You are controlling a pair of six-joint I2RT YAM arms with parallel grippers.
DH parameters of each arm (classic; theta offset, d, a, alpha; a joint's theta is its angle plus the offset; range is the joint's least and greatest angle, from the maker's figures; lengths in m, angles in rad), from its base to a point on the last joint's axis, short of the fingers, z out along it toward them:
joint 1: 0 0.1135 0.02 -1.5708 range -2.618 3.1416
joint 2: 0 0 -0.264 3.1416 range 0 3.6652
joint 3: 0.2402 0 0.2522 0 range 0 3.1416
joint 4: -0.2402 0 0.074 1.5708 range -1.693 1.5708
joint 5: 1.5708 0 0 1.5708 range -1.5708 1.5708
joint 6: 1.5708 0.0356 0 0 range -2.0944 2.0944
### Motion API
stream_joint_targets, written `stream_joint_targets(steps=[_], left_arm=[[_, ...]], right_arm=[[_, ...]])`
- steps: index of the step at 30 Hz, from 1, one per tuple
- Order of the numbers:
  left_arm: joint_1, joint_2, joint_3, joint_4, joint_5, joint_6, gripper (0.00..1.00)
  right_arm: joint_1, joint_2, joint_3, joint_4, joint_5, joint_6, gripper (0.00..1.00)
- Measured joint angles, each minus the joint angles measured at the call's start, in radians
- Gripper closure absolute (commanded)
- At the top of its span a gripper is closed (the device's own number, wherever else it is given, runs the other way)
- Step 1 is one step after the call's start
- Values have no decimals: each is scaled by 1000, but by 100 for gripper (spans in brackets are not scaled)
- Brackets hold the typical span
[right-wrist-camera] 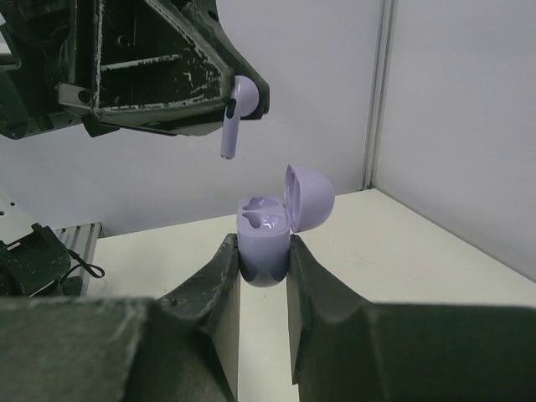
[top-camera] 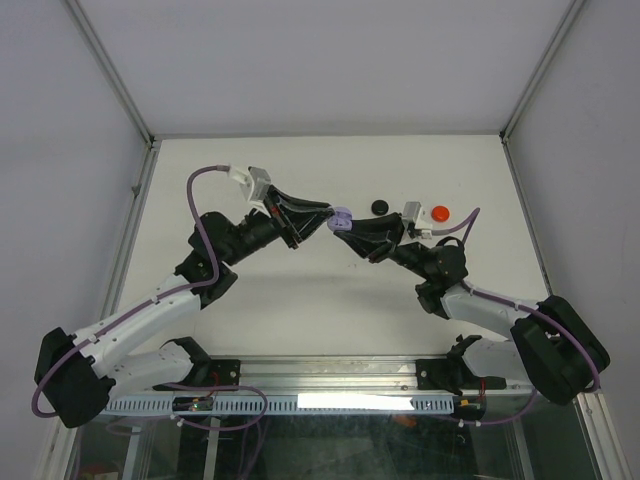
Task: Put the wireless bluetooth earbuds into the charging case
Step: Place the earbud in the charging case.
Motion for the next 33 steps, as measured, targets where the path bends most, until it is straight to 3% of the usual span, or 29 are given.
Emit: stream_joint_targets(steps=[23,33], left_arm=[[-13,51,-32,30,-2,2,95],[-13,51,-37,34,0,3,80]], right_arm=[[2,-17,0,5,9,4,100],[2,-23,0,5,12,4,100]])
